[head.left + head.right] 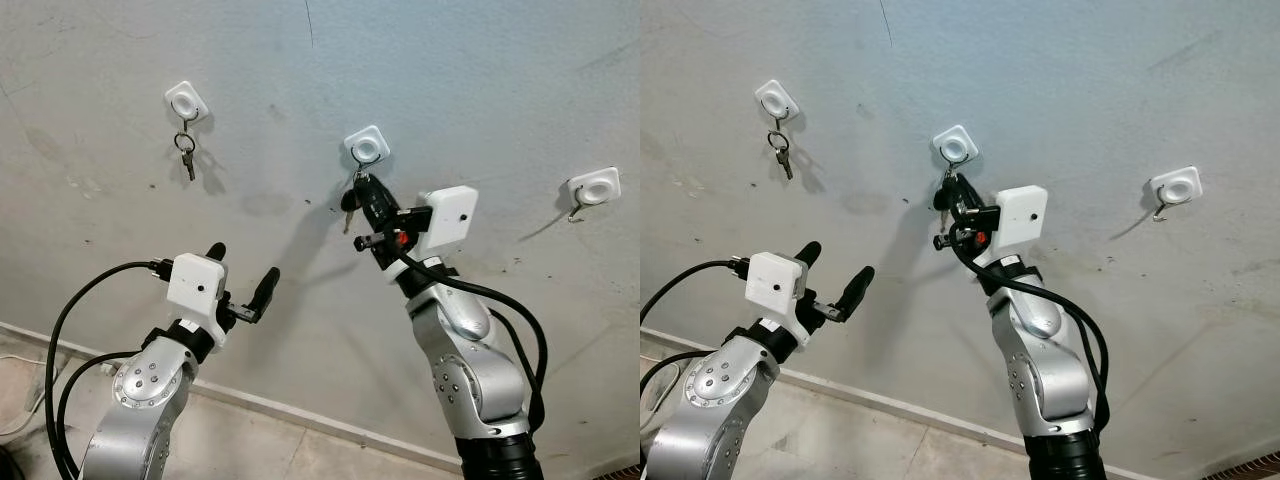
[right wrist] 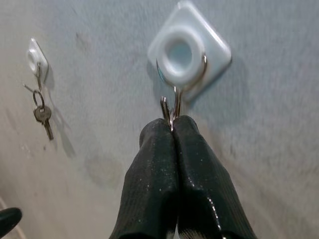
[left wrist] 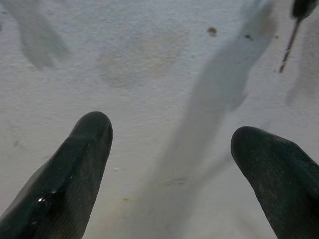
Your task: Hang keys on a hook
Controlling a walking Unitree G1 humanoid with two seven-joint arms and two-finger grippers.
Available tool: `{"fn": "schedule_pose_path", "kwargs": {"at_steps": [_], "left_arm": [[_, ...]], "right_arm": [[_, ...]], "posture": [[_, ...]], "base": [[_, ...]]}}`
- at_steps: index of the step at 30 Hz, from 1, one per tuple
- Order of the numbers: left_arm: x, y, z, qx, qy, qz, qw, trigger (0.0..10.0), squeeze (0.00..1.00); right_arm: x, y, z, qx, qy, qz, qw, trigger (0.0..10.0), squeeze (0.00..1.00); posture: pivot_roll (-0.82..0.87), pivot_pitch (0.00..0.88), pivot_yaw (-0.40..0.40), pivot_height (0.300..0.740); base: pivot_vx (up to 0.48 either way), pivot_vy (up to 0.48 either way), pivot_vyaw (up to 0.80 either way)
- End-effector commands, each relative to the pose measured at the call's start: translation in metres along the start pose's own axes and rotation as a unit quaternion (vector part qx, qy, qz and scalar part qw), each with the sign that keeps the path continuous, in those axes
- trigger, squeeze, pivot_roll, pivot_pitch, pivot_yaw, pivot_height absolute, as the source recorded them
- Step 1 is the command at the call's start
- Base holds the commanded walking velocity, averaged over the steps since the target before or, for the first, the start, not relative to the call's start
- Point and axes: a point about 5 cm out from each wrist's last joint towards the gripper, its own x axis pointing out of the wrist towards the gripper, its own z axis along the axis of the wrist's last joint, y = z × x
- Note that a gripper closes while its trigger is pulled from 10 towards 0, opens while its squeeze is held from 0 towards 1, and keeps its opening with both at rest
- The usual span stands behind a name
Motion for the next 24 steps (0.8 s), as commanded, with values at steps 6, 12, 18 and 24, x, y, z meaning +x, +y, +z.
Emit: {"fn": "schedule_pose_path", "kwargs": {"at_steps": [6, 12, 18, 24], "left_arm": [[0.0, -0.006, 0.011, -0.011, -0.016, -0.021, 1.0, 10.0, 0.0], [0.0, -0.007, 0.017, -0.016, -0.027, -0.031, 0.999, 10.0, 0.0], [0.001, -0.01, 0.024, -0.029, -0.034, -0.049, 0.998, 10.0, 0.0], [0.001, -0.016, 0.027, -0.033, -0.037, -0.066, 0.997, 10.0, 0.0]], "right_arm": [[-0.006, 0.0, -0.017, 0.052, 0.038, -0.004, 0.998, 10.0, 0.0], [-0.008, 0.001, -0.024, 0.073, 0.052, -0.008, 0.996, 10.0, 0.0], [-0.013, 0.005, -0.036, 0.073, 0.08, -0.001, 0.994, 10.0, 0.0], [-0.017, 0.003, -0.041, 0.05, 0.093, -0.005, 0.994, 10.0, 0.0]], "posture": [[0.23, 0.0, -0.087, 0.74], [0.23, 0.0, -0.087, 0.74], [0.23, 0.0, -0.085, 0.74], [0.23, 0.0, -0.086, 0.74]], "base": [[0.0, 0.0, 0.0], [0.0, 0.0, 0.0], [0.0, 0.0, 0.0], [0.0, 0.0, 0.0]]}}
